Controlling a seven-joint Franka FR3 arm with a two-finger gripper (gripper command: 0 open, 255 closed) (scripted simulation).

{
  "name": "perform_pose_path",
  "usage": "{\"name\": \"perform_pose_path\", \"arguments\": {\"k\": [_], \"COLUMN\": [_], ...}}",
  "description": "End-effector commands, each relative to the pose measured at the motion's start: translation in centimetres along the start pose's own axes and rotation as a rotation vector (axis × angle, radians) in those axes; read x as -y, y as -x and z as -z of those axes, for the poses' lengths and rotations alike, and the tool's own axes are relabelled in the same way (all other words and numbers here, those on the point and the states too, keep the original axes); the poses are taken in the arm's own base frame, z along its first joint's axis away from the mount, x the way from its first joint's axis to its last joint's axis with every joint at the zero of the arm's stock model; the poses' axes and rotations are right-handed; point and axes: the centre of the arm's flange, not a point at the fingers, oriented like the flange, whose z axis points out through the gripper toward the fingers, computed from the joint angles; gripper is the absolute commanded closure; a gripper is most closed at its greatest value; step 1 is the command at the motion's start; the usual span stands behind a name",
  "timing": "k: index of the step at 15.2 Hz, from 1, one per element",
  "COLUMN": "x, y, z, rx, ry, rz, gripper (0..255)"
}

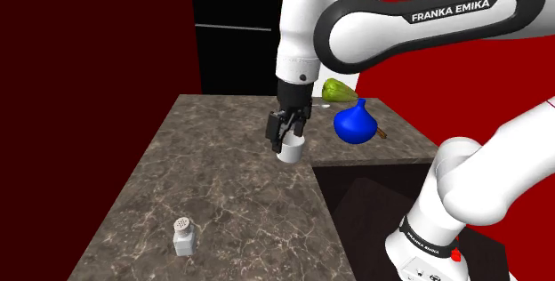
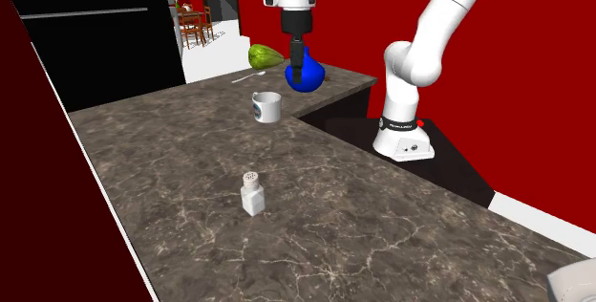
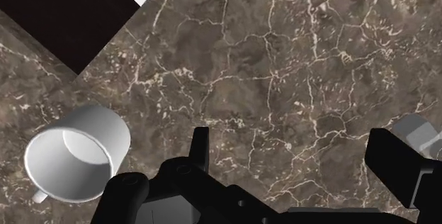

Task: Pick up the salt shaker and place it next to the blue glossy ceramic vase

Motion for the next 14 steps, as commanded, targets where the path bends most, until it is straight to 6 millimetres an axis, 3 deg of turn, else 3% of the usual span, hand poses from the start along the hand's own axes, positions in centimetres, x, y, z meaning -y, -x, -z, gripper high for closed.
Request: {"name": "perform_pose_path", "arguments": {"k": [1, 14], "x": [2.4, 17.7], "y": [-0.8, -6.2], "z": [-1.2, -7.4], "rx": [-0.001, -0.005], "ry": [0.001, 0.013], "rz": [-0.003, -0.013], "gripper": [0, 0]}}
